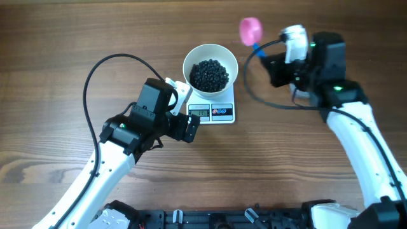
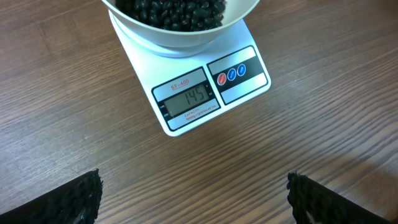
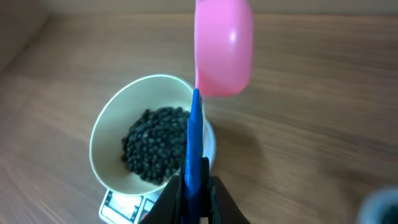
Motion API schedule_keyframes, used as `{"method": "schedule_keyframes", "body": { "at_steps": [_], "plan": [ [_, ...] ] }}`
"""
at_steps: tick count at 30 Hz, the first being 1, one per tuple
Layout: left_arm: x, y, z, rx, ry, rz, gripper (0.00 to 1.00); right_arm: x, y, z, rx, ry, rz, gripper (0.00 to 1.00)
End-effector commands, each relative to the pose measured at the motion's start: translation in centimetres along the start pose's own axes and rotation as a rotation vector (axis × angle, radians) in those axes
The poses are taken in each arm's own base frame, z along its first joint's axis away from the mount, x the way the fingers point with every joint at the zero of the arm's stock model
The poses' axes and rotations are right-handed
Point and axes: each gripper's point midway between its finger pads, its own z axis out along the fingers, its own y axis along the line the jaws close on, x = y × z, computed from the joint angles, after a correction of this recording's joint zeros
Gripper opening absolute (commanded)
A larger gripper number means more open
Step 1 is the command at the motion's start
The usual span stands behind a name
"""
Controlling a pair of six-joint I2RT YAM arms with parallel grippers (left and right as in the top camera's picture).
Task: Scoop item into bowl and weigh 150g on scale
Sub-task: 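Carry the empty scoop right back to the bean tub, then push the scoop down into the black beans with the right gripper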
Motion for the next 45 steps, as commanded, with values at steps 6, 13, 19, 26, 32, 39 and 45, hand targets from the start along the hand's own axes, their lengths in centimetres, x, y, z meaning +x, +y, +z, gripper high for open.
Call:
{"method": "schedule_keyframes", "body": {
  "at_steps": [6,13,19,26,32,39,45],
  "plan": [
    [-0.7,-0.1,-0.3,-0.005,-0.017,0.003,1.0,2.3,-6.8,-4.1,0.127,0.047,0.266,0.04],
    [-0.7,-0.1,-0.3,-0.005,-0.017,0.003,1.0,2.4,-10.3,-6.0,0.198,0.015,0.333,0.04],
    [-0.7,-0.1,-0.3,-0.005,-0.017,0.003,1.0,1.9,-11.7,-6.8,0.227,-0.023,0.341,0.04],
    [-0.7,-0.1,-0.3,-0.005,-0.017,0.003,1.0,0.4,-12.2,-6.9,0.241,-0.074,0.239,0.04],
    [-0.7,-0.1,-0.3,-0.005,-0.017,0.003,1.0,-0.8,-13.4,-7.4,0.311,-0.113,0.15,0.04],
    [-0.7,-0.1,-0.3,-0.005,-0.017,0.003,1.0,-3.6,-14.1,-8.1,0.349,-0.219,0.084,0.04],
    [-0.7,-0.1,-0.3,-0.005,-0.017,0.003,1.0,-5.5,-14.1,-8.5,0.354,-0.288,0.043,0.04]
  ]
}}
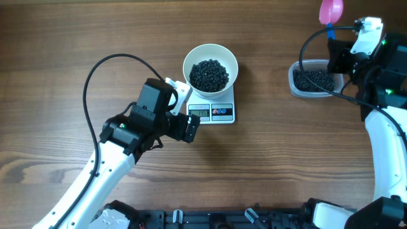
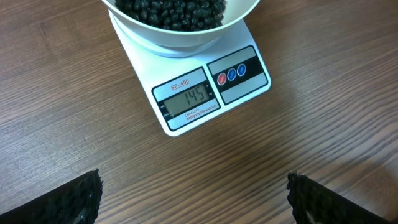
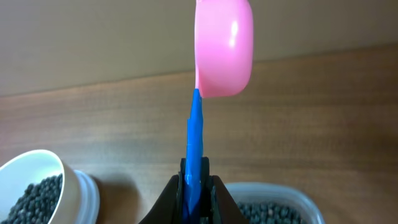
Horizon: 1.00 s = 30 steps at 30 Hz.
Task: Scoop item into bowl and weigh 150g on scale
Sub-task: 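Push the scoop down into the black beans with the right gripper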
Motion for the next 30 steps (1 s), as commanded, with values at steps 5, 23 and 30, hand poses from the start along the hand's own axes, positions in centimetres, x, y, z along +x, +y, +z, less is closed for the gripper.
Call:
{"method": "schedule_keyframes", "body": {
  "at_steps": [5,23,30],
  "plan": [
    [-0.7,-0.1,-0.3,-0.005,-0.017,0.003,1.0,-0.8,-0.2,-0.6,0.016,-0.032,0.064,0.04],
    [-0.7,-0.1,-0.3,-0.005,-0.017,0.003,1.0,7.8,-1.3,-4.4,0.101,0.348,-0.261,0.04],
    [-0.7,-0.1,-0.3,-0.005,-0.017,0.003,1.0,10.8,-0.9,-5.6,0.069,0.476,-0.257,0.04]
  ]
}}
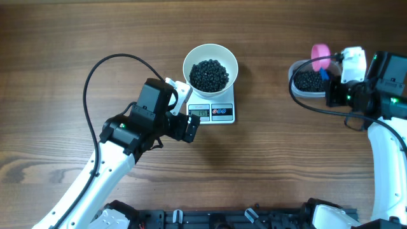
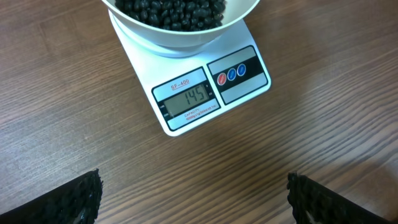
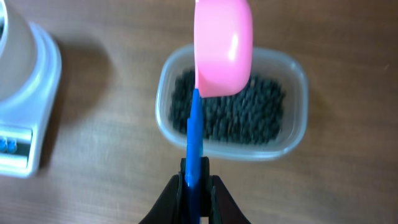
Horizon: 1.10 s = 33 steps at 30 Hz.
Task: Scoop item into bowl and weigh 150g on scale
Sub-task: 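Push the scoop down into the black beans with the right gripper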
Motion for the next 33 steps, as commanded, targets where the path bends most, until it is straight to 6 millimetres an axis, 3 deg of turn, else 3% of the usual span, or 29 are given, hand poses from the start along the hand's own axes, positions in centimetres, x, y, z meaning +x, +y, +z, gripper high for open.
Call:
{"method": "schedule_keyframes", "body": {
  "at_steps": [1,5,10,21,26,33],
  "plan": [
    [-0.7,-0.1,-0.3,-0.005,-0.017,0.003,1.0,1.0,-0.1,-0.2,0.012,0.039,-0.059,0.04],
    [-0.7,-0.1,-0.3,-0.005,-0.017,0.003,1.0,1.7,-0.2,0.2,0.012,0.07,-0.053,0.04],
    [-0.7,-0.1,-0.3,-0.005,-0.017,0.003,1.0,3.2,-2.1,1.8,0.088,0.164,-0.045,0.04],
    [-0.7,-0.1,-0.3,-0.005,-0.017,0.003,1.0,4.9,-2.4,4.9,0.055,0.26,-0.025,0.04],
    [-0.7,-0.1,-0.3,-0.005,-0.017,0.003,1.0,5.0,-0.3,6.1,-0.078,0.251,-0.001,0.04],
    [-0.7,-0.1,-0.3,-0.005,-0.017,0.003,1.0,4.5,0.9,6.0,-0.149,0.222,0.009,0.04]
  ]
}}
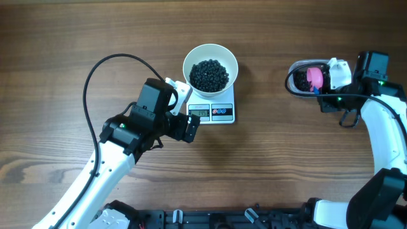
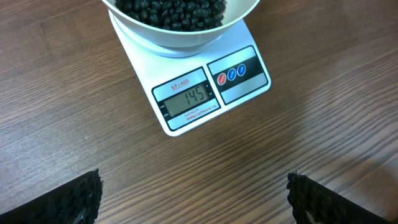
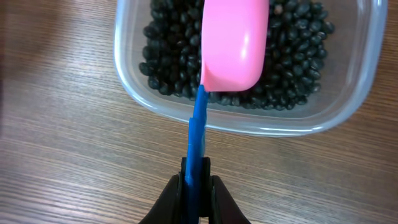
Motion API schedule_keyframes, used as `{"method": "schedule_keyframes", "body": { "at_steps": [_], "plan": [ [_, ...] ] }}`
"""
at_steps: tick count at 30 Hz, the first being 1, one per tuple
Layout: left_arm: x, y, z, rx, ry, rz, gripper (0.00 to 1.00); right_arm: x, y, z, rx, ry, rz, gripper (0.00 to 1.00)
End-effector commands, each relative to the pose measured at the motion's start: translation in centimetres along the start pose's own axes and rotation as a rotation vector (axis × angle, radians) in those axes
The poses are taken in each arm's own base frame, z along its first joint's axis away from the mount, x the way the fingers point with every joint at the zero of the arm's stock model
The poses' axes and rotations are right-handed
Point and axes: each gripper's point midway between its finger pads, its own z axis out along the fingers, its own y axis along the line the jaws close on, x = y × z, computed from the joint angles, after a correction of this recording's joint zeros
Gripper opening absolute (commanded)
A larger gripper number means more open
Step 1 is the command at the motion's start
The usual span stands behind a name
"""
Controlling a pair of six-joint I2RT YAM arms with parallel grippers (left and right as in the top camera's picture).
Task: Scoop item into bowl and weigh 150g on scale
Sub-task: 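Push the scoop down into the black beans with the right gripper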
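A white bowl (image 1: 210, 62) of black beans sits on a small white scale (image 1: 212, 112); its display (image 2: 186, 101) reads 145. At the right stands a clear plastic tub (image 3: 357, 99) of black beans. My right gripper (image 3: 199, 186) is shut on the blue handle of a pink scoop (image 3: 233, 43), whose pink cup is down among the beans in the tub (image 1: 299, 70). My left gripper (image 2: 193, 193) hangs open over bare wood just in front of the scale, holding nothing.
The wooden table (image 1: 286, 165) carries only the scale, bowl and tub. A black cable loops from the left arm (image 1: 102, 70) and another curls round the tub's left side (image 1: 289, 79).
My right gripper has moved closer over the tub and lowered the scoop's pink cup from above the beans into them. Left arm, bowl and scale reading are unchanged.
At first my right gripper held the empty scoop beside the bowl, scale reading 145. It then stood far right and behind the tub, then over the tub, and now the cup lies in the tub's beans. My left gripper stayed open by the scale throughout.
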Motion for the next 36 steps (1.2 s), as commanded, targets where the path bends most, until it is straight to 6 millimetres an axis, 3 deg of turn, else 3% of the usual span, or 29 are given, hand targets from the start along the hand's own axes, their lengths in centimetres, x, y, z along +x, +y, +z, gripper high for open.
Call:
{"method": "schedule_keyframes", "body": {
  "at_steps": [1,18,25,36],
  "plan": [
    [-0.7,-0.1,-0.3,-0.005,-0.017,0.003,1.0,-0.4,2.1,0.3,-0.129,-0.029,-0.011,0.04],
    [-0.7,-0.1,-0.3,-0.005,-0.017,0.003,1.0,-0.3,2.5,0.2,-0.154,-0.016,0.157,0.04],
    [-0.7,-0.1,-0.3,-0.005,-0.017,0.003,1.0,-0.5,3.5,-0.2,-0.245,-0.032,0.203,0.04],
    [-0.7,-0.1,-0.3,-0.005,-0.017,0.003,1.0,0.0,1.7,-1.0,-0.278,-0.06,0.293,0.04]
  ]
}}
